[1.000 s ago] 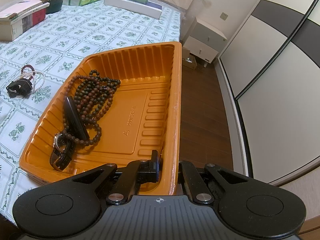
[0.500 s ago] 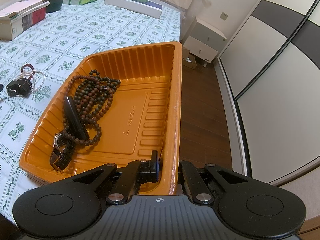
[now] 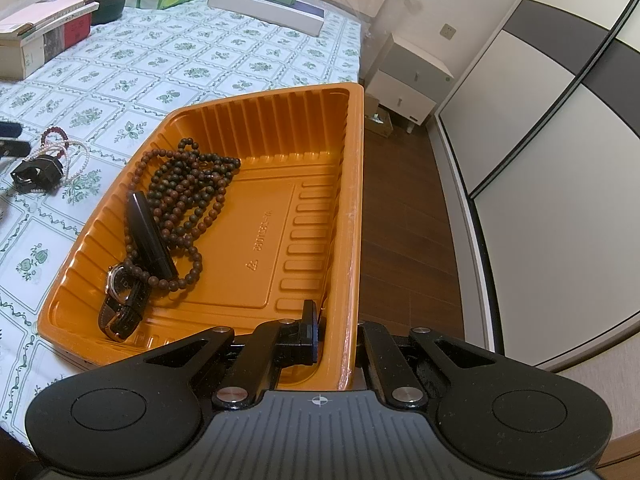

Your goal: Organize jewelry

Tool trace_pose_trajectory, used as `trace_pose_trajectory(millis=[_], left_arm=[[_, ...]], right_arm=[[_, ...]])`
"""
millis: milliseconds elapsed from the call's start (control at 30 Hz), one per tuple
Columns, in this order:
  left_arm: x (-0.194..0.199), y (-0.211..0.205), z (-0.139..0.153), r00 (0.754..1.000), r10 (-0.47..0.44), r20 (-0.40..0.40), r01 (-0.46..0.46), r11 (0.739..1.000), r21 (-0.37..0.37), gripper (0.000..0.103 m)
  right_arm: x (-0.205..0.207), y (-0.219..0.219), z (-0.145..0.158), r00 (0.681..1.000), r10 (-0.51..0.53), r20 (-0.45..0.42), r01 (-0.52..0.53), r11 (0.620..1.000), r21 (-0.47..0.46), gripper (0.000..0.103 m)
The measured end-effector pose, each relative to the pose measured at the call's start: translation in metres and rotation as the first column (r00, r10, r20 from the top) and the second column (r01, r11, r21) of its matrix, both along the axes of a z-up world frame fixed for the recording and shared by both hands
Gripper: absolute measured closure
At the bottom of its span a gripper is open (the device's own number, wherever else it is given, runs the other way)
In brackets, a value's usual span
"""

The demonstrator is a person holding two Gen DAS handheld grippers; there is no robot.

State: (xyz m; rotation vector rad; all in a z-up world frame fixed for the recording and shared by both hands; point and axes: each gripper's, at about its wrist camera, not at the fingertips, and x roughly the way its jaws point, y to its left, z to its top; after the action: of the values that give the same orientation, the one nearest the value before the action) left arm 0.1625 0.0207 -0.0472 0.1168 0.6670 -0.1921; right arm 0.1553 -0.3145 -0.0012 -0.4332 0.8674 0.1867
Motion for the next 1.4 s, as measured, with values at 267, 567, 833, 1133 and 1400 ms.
trace_pose_trajectory(millis=[267,567,833,1133,1400], left_arm=[[0.033,0.001,-0.005,0.999,-0.041,0.005,0.041,0.999,0.004,0.082],[0.036,0.003,-0.024,0.997,-0.069,-0.046,0.070,0.997,0.026,0.083],[0.020,-0.004,-0.026,0.994,-0.108,-0.018,0.109,0.991,0.076,0.083],[0.028,-0.004,-0.025,0.995,-0.098,-0.036,0.100,0.994,0.053,0.096],[0.017,-0.007,-0.010,0.996,-0.089,0.003,0.089,0.995,0.049,0.096]], right_arm=[[0.000,0.000,0.000,1.000,0.000,-0.001,0.000,1.000,-0.002,0.100],[0.000,0.000,-0.002,1.000,-0.004,-0.005,0.004,1.000,-0.003,0.100],[0.002,-0.001,-0.004,1.000,-0.008,-0.009,0.008,1.000,-0.003,0.100],[0.002,0.000,-0.003,1.000,-0.008,-0.010,0.008,1.000,-0.004,0.099],[0.002,-0.001,-0.004,1.000,-0.008,-0.011,0.008,1.000,-0.004,0.099]])
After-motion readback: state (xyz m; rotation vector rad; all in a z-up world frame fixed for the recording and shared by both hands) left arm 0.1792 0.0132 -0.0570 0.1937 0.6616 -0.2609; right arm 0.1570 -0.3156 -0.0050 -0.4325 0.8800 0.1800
